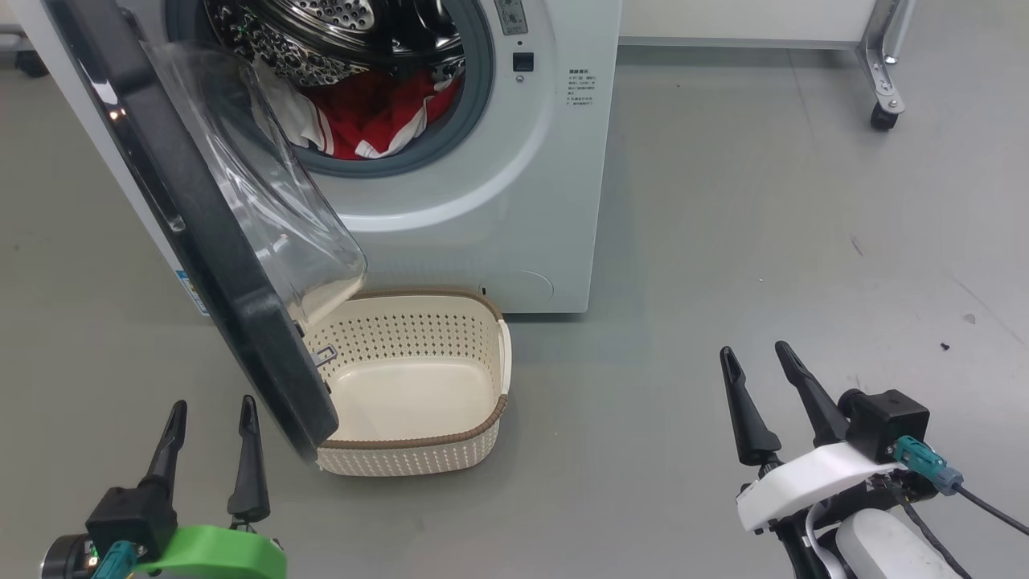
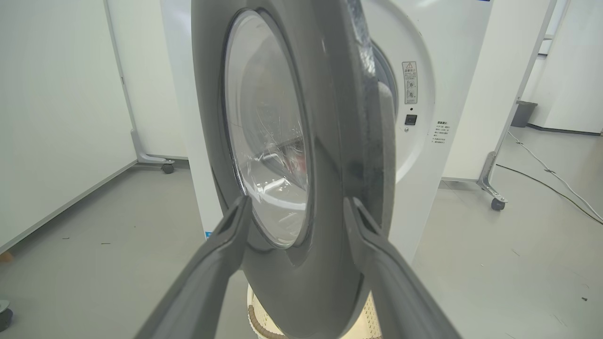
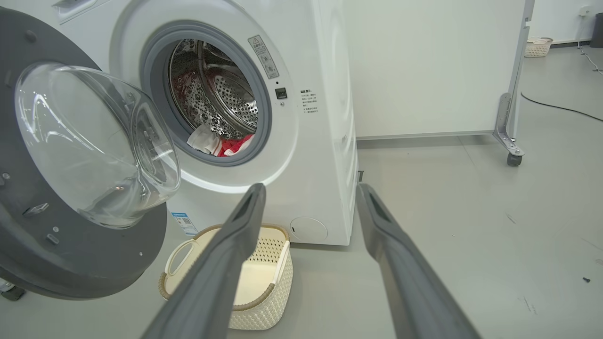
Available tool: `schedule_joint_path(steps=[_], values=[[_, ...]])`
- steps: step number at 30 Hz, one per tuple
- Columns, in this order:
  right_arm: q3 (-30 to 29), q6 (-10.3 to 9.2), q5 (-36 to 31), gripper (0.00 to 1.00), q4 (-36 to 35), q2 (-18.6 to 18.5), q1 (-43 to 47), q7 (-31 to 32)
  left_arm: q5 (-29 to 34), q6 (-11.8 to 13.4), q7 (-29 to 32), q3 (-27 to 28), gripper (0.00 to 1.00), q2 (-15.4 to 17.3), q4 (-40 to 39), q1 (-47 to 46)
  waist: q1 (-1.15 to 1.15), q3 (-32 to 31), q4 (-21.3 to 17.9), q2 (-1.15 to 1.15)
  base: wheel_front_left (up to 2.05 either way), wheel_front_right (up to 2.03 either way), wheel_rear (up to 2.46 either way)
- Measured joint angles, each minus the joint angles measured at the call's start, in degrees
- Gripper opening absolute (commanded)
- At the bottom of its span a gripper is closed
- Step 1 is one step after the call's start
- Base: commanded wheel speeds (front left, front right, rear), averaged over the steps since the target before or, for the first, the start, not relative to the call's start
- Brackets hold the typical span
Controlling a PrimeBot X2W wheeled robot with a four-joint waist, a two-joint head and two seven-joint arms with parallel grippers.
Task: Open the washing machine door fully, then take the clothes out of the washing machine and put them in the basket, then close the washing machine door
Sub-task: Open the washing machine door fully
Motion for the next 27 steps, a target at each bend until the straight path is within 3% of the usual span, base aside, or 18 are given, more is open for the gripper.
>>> schedule_joint_path(steps=[26, 27], values=[[-2.8, 2.22, -3.3, 1.00, -0.3, 1.9, 2.3, 0.0, 0.0, -0.6, 0.0, 0.0, 1.00, -0.1, 1.4, 0.0, 0.00, 0.1, 0.2, 0.00, 0.00, 0.00, 0.00], [-2.9, 2.49, -3.4, 1.00, -0.3, 2.0, 2.3, 0.0, 0.0, -0.8, 0.0, 0.0, 0.65, -0.1, 1.5, 0.0, 0.00, 0.1, 0.2, 0.00, 0.00, 0.00, 0.00]])
